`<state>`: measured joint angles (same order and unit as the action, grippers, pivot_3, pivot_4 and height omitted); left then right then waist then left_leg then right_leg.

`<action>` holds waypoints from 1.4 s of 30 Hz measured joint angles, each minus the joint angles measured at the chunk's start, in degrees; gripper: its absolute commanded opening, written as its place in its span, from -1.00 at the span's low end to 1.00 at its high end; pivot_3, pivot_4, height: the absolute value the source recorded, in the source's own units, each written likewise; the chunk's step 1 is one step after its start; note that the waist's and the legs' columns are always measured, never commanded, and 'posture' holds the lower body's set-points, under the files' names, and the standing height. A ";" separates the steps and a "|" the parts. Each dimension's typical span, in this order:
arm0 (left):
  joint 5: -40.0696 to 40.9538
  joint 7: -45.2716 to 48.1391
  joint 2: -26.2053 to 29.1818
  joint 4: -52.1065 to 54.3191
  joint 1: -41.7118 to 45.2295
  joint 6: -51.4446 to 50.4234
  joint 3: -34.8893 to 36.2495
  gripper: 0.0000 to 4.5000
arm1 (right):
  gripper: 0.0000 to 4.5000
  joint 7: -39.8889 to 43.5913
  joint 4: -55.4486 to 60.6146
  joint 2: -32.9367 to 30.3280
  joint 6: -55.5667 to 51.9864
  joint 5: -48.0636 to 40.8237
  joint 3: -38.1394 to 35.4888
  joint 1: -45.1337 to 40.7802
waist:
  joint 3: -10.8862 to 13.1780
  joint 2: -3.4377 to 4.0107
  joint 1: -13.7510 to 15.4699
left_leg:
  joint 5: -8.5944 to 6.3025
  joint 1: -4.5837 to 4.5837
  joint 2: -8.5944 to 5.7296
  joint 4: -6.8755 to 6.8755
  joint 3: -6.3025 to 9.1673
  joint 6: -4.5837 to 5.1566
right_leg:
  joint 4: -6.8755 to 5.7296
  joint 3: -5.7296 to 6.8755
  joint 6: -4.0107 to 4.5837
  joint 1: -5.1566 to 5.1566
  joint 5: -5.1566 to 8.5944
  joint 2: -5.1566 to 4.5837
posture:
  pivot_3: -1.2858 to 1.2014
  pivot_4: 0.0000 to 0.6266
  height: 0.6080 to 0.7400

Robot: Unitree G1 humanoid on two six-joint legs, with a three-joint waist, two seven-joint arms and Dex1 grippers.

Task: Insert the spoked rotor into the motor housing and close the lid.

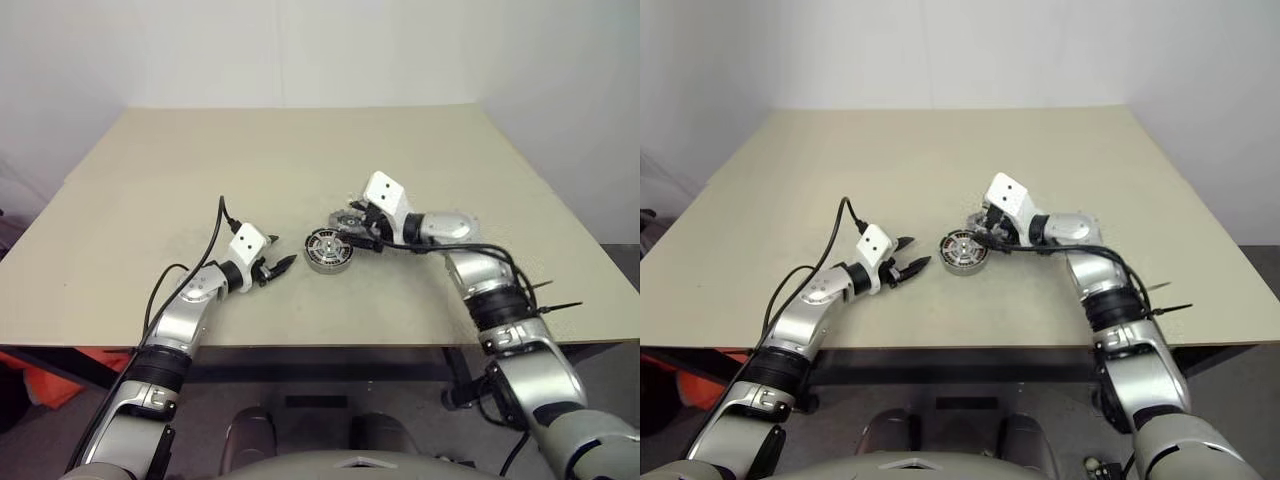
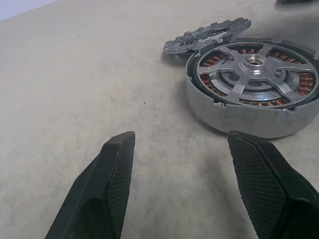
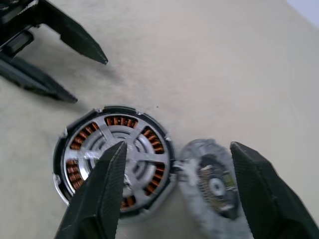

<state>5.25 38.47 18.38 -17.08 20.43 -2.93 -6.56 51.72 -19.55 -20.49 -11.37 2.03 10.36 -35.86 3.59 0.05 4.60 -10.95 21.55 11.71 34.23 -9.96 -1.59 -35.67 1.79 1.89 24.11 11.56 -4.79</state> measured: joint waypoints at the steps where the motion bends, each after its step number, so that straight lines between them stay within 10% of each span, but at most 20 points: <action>1: 0.00 0.00 0.00 -0.01 0.12 0.00 0.00 0.38 | 0.05 -0.55 0.47 0.70 -0.83 -0.01 0.40 0.77 | 0.00 0.00 0.00 | 0.00 0.00 -0.01 0.00 0.00 -0.01 | 0.00 0.00 0.00 0.00 0.00 0.00 | 0.03 -1.00 1.00; 6: -0.06 0.02 -0.01 -0.06 0.35 0.02 -0.07 0.38 | -0.75 -1.49 2.80 3.35 -3.82 -1.00 1.47 1.58 | 0.00 0.00 -0.06 | 0.03 -0.07 -0.01 0.00 0.00 -0.06 | -0.02 -0.03 -0.01 -0.03 0.00 0.00 | 0.03 -1.00 1.00; 42: -0.22 -0.67 0.08 -0.05 -0.16 0.06 -0.09 0.38 | -0.75 -7.04 -14.42 6.16 0.88 -1.14 1.06 -3.89 | 0.00 0.01 -0.55 | 0.02 -0.47 -0.04 -0.18 0.00 -0.09 | 0.21 -0.03 -0.06 -0.48 0.03 -0.01 | 0.03 -1.00 1.00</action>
<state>5.04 37.80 18.46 -17.14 20.27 -2.87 -6.65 44.68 -33.97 -14.33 -10.49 0.89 11.41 -39.75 3.59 0.05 4.04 -10.93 21.09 11.67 34.05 -9.95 -1.68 -35.45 1.76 1.84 23.63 11.60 -4.80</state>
